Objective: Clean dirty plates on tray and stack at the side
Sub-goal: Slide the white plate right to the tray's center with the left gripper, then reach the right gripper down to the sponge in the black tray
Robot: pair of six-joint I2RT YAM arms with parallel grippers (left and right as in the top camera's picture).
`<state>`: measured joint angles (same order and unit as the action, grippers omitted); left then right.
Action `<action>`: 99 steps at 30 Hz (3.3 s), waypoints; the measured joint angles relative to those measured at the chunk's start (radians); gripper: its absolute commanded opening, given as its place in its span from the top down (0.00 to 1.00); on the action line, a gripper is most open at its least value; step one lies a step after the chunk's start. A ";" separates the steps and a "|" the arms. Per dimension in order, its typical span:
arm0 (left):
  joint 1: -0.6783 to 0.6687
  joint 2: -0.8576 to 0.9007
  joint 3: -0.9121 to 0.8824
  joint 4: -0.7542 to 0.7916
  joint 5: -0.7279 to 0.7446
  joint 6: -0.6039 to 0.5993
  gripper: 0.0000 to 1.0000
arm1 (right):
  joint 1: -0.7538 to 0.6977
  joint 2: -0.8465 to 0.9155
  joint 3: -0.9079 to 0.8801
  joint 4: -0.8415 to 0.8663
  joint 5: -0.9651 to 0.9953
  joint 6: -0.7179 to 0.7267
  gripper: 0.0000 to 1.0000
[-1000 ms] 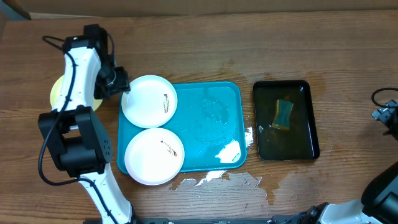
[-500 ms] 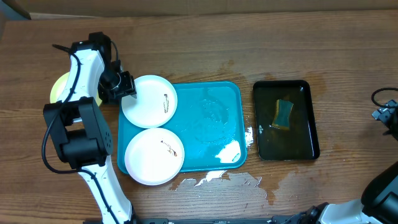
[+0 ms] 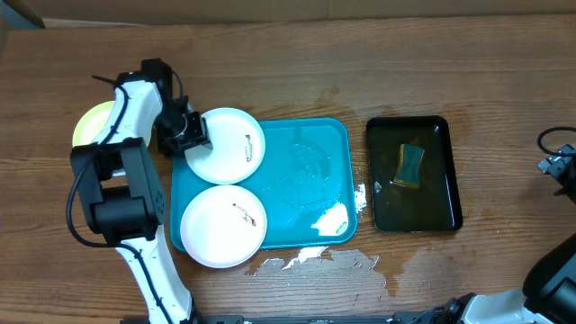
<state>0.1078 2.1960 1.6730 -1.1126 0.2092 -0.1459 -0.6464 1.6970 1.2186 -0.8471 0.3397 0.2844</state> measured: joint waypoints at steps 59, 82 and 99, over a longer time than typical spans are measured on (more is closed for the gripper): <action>-0.383 0.000 -0.002 0.036 -0.075 -0.190 0.96 | 0.000 0.000 0.000 0.137 0.000 0.000 0.00; -0.383 0.000 -0.002 -0.045 -0.138 -0.265 0.96 | 0.000 0.000 0.003 0.169 -0.497 0.022 0.00; -0.383 0.000 -0.003 -0.006 -0.109 -0.274 0.96 | 0.511 0.000 0.004 -0.117 -0.627 -0.053 0.00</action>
<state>-0.2752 2.1960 1.6703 -1.1187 0.1005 -0.4198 -0.1352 1.6970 1.2228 -0.9642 -0.2874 0.2317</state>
